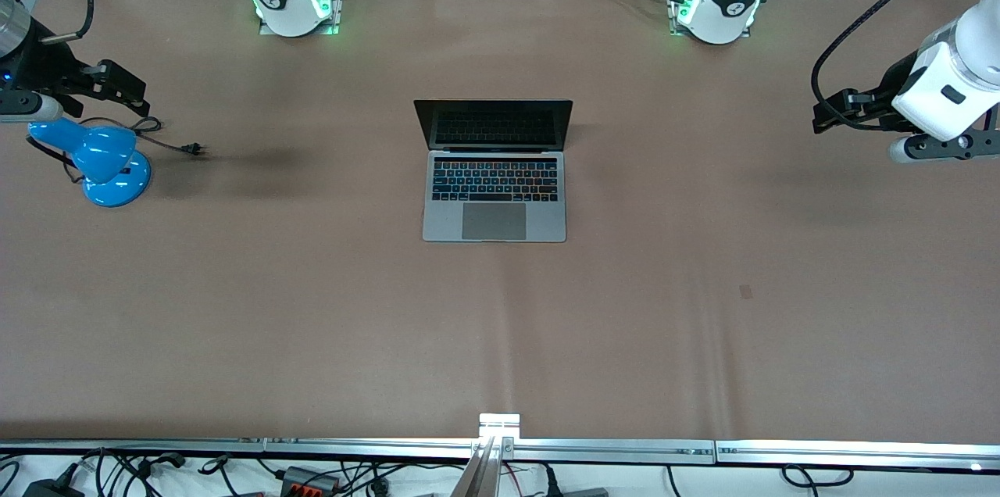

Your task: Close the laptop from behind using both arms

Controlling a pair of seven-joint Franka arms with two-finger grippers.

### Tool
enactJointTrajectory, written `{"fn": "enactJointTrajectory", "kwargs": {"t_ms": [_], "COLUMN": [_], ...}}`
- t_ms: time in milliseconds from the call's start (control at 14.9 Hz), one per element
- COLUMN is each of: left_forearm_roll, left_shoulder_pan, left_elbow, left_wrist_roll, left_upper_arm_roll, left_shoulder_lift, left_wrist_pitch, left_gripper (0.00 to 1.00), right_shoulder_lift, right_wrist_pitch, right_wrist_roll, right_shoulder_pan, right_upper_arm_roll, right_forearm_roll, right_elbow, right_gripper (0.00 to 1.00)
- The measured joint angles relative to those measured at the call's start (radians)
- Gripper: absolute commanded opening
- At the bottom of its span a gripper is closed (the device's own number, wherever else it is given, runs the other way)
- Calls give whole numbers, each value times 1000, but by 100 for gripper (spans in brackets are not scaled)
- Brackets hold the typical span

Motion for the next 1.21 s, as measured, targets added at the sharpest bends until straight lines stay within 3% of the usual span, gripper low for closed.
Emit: {"fn": "enactJointTrajectory", "kwargs": {"t_ms": [268,335,470,671,738,1207], "left_forearm_roll": [0,0,0,0,0,-2], "left_shoulder_pan": [0,0,0,0,0,-3], "left_elbow": [-2,-2,-3,-3,-3,-5], "left_wrist_roll": [-1,-1,-2,-2,-2,19], "left_upper_arm_roll": [0,0,0,0,0,-7], "left_shoulder_lift": [0,0,0,-1,-3,-8], "left_wrist_pitch": [-2,-6,-16,-43,-53,-78], "left_gripper": [100,95,55,3,1,0], "right_shoulder_lift": [0,0,0,0,0,4], "right_wrist_pitch": [0,0,0,0,-1,-24], "right_wrist_roll": [0,0,0,0,0,-1], "right_shoulder_pan": [0,0,0,0,0,5], "right_upper_arm_roll": [0,0,0,0,0,8], "right_forearm_roll": [0,0,0,0,0,0], "right_elbow": [0,0,0,0,0,0], "right_gripper": [100,97,54,7,0,0]}}
